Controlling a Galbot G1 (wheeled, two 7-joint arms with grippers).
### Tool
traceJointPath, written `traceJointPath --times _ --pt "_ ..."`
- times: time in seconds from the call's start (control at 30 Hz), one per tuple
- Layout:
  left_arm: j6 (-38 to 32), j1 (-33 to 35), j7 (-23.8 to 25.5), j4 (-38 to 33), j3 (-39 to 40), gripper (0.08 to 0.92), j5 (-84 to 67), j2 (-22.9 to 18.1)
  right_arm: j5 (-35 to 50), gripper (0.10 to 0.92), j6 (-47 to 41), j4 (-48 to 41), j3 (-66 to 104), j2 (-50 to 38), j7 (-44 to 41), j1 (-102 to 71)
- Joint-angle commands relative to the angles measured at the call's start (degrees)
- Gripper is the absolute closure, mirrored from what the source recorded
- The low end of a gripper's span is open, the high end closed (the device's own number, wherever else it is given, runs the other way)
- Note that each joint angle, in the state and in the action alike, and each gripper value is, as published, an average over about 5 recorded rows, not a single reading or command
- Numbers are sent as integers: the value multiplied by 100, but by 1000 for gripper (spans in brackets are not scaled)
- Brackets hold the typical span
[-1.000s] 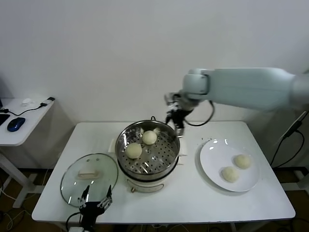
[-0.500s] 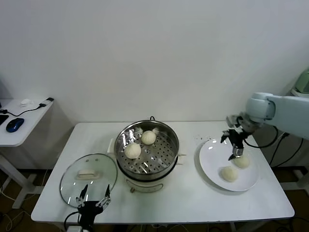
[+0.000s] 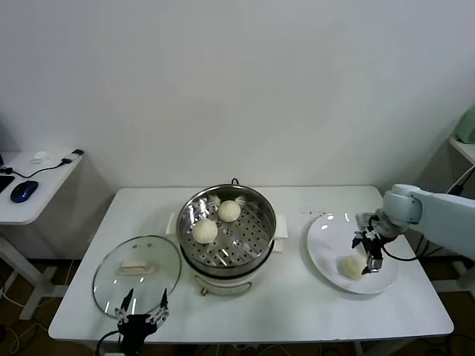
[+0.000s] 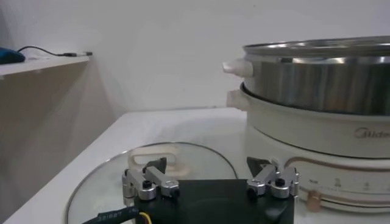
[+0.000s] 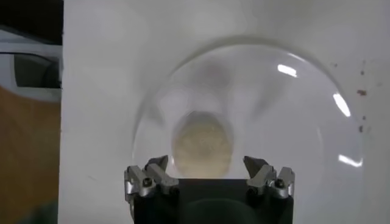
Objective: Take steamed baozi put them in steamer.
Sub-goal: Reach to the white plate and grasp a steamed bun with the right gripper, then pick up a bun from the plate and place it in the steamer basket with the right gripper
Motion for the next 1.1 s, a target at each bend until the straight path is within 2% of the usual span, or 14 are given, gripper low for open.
traceJointPath --times 0.03,0.33,0.6,0.8,0.9,1.1 --pt "-1 16 -1 2 -4 177 11 1 -349 203 -31 -344 803 9 60 -952" --pt "-19 44 -23 6 -3 177 26 -5 -277 207 -24 -454 941 261 92 -933" --pt "-17 49 -27 2 4 177 25 -19 -228 338 16 -334 590 208 -136 -474" --pt "-18 39 -28 9 25 177 21 -27 5 346 135 -122 72 286 -301 510" --pt "-16 30 -25 15 41 177 22 -24 213 347 455 -20 -541 607 -490 1636" --pt "7 3 -22 21 68 177 33 -1 467 347 1812 70 -1112 1815 -1006 3741"
